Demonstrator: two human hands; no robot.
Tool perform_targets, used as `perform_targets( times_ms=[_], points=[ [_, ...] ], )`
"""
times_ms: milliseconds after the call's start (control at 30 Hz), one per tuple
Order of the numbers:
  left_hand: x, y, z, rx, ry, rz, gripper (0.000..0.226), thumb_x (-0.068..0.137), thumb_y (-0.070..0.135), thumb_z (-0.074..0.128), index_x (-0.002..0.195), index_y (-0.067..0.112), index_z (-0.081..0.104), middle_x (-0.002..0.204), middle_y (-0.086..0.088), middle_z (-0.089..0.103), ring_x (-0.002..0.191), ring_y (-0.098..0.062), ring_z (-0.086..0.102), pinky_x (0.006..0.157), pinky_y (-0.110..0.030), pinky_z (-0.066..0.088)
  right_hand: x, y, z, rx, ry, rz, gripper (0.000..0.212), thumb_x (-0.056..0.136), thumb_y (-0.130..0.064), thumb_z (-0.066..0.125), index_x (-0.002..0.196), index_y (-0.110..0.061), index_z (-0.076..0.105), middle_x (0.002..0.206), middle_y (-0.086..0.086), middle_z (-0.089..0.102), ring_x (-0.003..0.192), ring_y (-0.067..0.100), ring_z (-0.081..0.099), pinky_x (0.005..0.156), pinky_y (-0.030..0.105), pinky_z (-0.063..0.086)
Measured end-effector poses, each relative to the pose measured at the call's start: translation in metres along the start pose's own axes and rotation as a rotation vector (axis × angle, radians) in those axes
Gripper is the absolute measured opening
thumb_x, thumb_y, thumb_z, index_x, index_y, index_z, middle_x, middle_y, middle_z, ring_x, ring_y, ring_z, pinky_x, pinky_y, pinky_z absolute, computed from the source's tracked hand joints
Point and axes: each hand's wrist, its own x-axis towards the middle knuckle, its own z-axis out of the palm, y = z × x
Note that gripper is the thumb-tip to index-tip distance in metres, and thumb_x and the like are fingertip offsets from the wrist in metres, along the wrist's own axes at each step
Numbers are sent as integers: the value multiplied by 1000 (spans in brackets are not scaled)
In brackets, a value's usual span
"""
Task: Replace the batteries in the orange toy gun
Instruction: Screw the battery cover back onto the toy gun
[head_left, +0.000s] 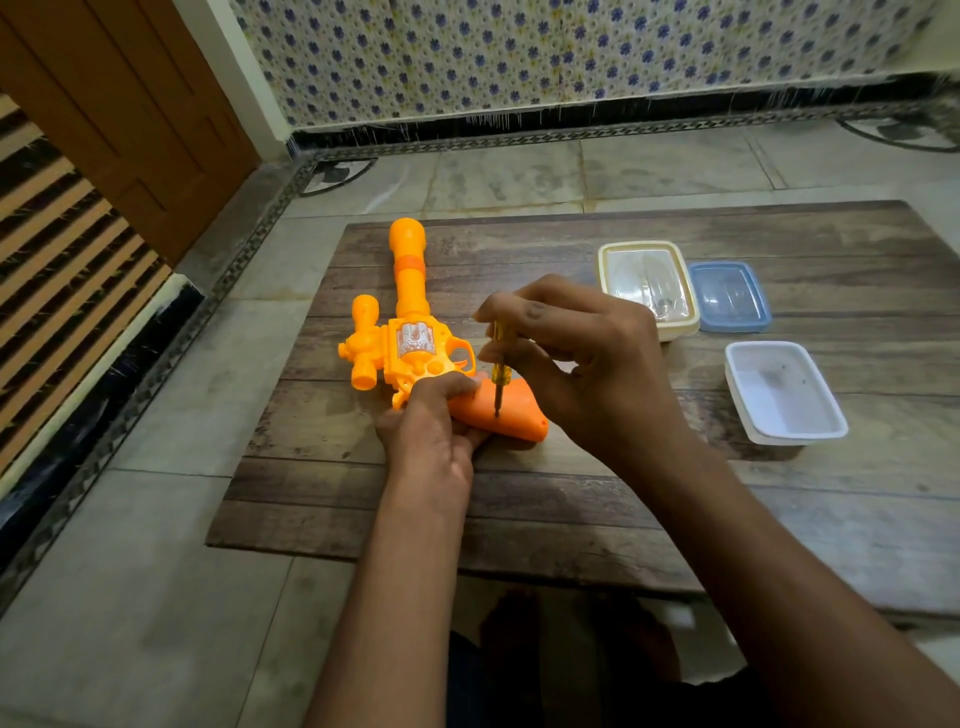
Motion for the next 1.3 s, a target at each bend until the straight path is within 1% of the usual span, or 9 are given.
perform_targets(
  times_ms=[300, 467, 600, 700, 833, 967, 1033, 1133, 1300],
  points=[
    [-7, 4, 4, 22, 24, -15, 77, 60, -8, 74, 134, 5, 59, 124, -25, 70, 111, -43, 70, 77, -73, 58, -2, -1, 0, 34, 28, 34, 16, 89, -7, 78, 105, -5, 78, 92, 5, 70, 79, 14, 68, 68, 25, 58],
    [-11, 1, 7, 67, 77, 37, 32, 80, -15, 67, 93, 12, 56, 91, -10, 66, 84, -25, 66, 82, -55, 60, -8, 2, -7, 204, 205, 141, 24, 88, 0, 78, 111, 3, 74, 96, 13, 74, 89, 22, 75, 73, 37, 63],
    [-12, 0, -1, 273, 157, 185, 44, 69, 8, 86, 102, 18, 58, 98, -1, 69, 87, -17, 68, 84, -53, 63, -5, 10, -8, -9, 301, -3, 19, 89, -1, 79, 107, 4, 76, 98, 13, 76, 88, 21, 75, 78, 28, 60],
    [-13, 5, -9, 408, 164, 220, 71, 51, 31, 87, 117, 16, 66, 105, -2, 75, 93, -20, 73, 83, -54, 64, -9, 25, 7, -175, 214, -145, 15, 88, 3, 78, 103, 2, 79, 98, 13, 77, 84, 21, 74, 80, 20, 58],
    [-11, 10, -20, 511, 109, 234, 64, 54, 35, 86, 113, 19, 68, 105, -3, 77, 95, -22, 75, 83, -54, 64, -12, 53, 31, -218, 98, -169, 17, 90, 10, 72, 104, 2, 79, 103, 18, 76, 90, 31, 76, 74, 42, 62],
    [-7, 15, -30, 599, 64, 239, 57, 74, 25, 89, 124, 15, 63, 115, -6, 72, 101, -25, 72, 72, -45, 66, -14, 71, 40, -272, -24, -167, 23, 82, 19, 71, 96, 3, 78, 105, 18, 77, 94, 33, 76, 76, 45, 64],
    [-1, 14, -34, 641, 65, 254, 48, 84, 19, 85, 124, 12, 60, 115, -7, 69, 95, -21, 70, 63, -37, 64, -15, 77, 42, -277, -87, -151, 23, 78, 20, 71, 91, 2, 77, 105, 18, 77, 95, 33, 77, 76, 46, 64],
    [2, 15, -35, 726, 57, 293, 37, 86, 23, 83, 113, 19, 57, 97, 4, 66, 72, -11, 66, 71, -44, 66, -19, 87, 47, -251, -202, -117, 22, 74, 19, 70, 87, 3, 76, 103, 21, 77, 98, 37, 76, 79, 51, 64],
    [-1, 15, -37, 853, 151, 380, 73, 45, 68, 74, 106, 30, 58, 114, -7, 66, 102, -35, 70, 84, -54, 63, -20, 90, 54, -246, -348, -66, 20, 76, 14, 70, 91, 3, 78, 103, 22, 76, 102, 39, 74, 87, 51, 62]
  ],
)
